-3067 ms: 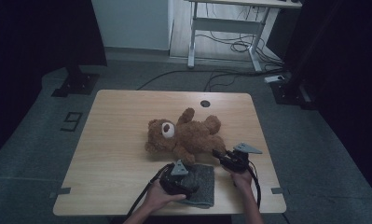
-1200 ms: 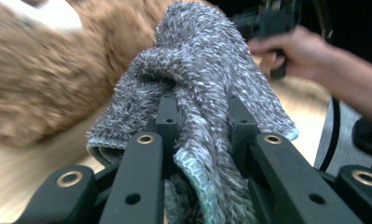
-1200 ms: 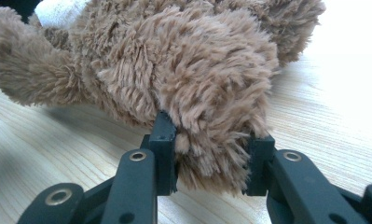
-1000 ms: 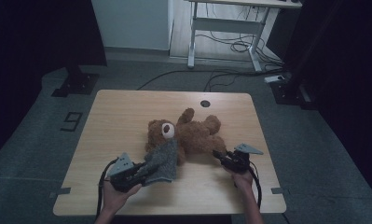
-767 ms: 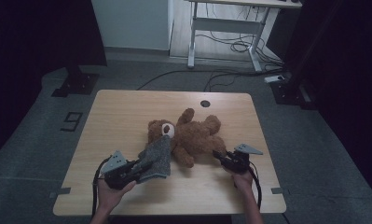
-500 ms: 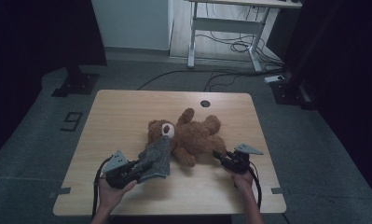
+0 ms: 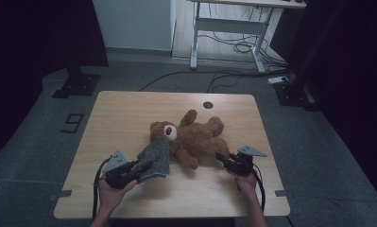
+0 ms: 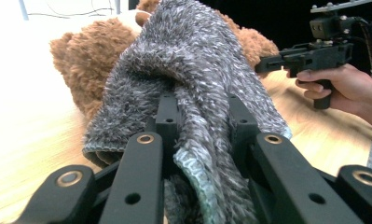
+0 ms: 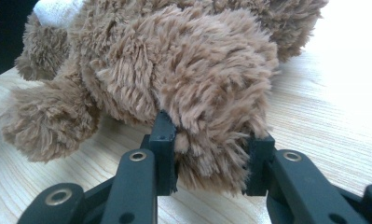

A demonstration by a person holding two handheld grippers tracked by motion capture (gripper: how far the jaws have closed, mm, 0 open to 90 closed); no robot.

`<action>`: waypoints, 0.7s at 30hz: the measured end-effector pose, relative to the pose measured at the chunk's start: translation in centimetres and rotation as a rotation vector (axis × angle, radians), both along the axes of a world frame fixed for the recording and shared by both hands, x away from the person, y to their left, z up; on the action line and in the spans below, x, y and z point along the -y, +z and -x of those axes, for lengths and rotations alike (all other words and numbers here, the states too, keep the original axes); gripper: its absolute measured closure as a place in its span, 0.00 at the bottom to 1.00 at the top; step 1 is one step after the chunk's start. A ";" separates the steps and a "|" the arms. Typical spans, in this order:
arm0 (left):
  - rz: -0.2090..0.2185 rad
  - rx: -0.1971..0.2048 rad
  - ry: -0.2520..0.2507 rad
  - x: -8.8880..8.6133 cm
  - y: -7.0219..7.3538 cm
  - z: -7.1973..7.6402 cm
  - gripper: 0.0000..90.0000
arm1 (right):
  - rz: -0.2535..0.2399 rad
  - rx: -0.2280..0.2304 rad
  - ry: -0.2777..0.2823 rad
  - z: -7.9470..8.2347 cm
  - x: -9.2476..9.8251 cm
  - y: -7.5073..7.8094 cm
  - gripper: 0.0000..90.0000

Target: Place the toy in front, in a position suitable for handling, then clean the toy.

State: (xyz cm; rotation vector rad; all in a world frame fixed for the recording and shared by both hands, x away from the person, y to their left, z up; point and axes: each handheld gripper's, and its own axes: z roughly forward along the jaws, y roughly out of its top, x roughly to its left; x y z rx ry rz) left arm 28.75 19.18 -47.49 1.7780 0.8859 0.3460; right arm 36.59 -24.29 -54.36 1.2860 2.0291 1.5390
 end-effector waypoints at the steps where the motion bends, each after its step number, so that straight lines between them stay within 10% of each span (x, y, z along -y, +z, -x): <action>1: 0.000 0.000 0.000 0.0 0.0 0.0 0.80 | 0.000 0.000 0.000 0.0 0.0 0.0 0.72; 14: -0.006 0.020 -0.034 3.2 0.7 -2.7 0.80 | -0.008 -0.004 0.005 -0.2 0.0 0.0 0.72; 21: -0.101 0.049 -0.025 7.3 1.2 -5.8 0.80 | -0.014 -0.003 0.006 -0.4 0.0 0.0 0.72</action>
